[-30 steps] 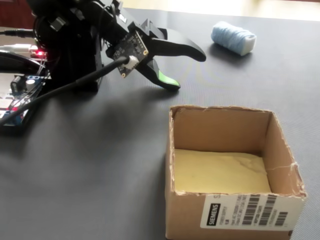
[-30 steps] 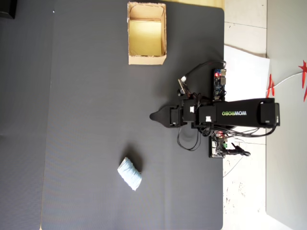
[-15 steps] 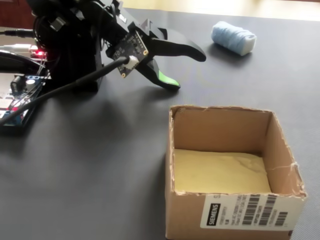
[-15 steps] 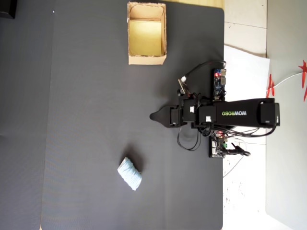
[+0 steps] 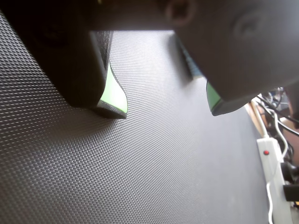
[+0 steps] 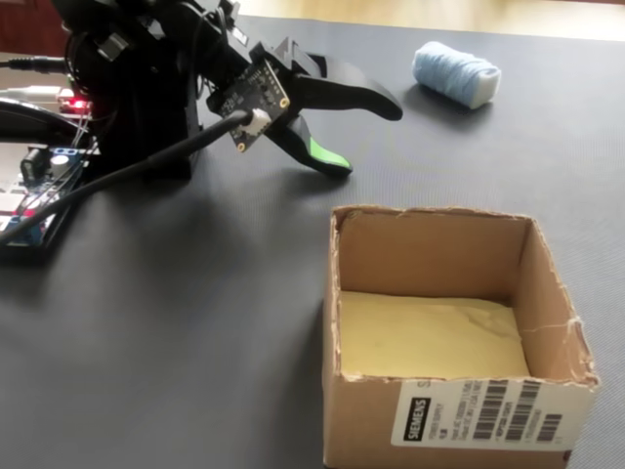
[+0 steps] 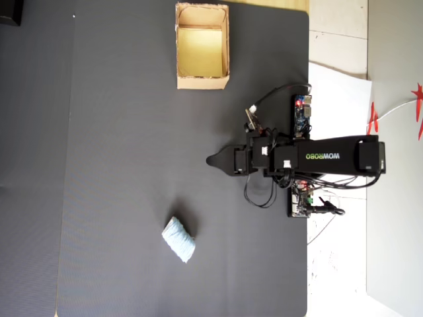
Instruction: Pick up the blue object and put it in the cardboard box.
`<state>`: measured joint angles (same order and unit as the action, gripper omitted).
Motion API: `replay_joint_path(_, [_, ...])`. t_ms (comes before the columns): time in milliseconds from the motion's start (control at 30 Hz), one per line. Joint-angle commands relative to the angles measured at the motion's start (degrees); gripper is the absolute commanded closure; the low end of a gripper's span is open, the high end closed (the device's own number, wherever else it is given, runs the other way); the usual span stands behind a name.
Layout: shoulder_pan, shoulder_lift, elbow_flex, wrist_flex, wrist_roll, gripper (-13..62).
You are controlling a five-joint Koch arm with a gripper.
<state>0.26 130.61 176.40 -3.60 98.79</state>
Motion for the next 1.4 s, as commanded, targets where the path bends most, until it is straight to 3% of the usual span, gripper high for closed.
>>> replay_joint_path(0, [-0.09, 5.10, 2.29, 6.06, 0.18, 15.4])
replay_joint_path(733, [-1.58, 5.01, 2.20, 0.88, 0.18, 15.5])
replay_joint_path(1133, [-24.61, 5.01, 1.85, -10.11, 0.62, 15.8])
replay_joint_path(1367, [-30.23, 5.01, 0.97, -9.76, 2.64, 16.4])
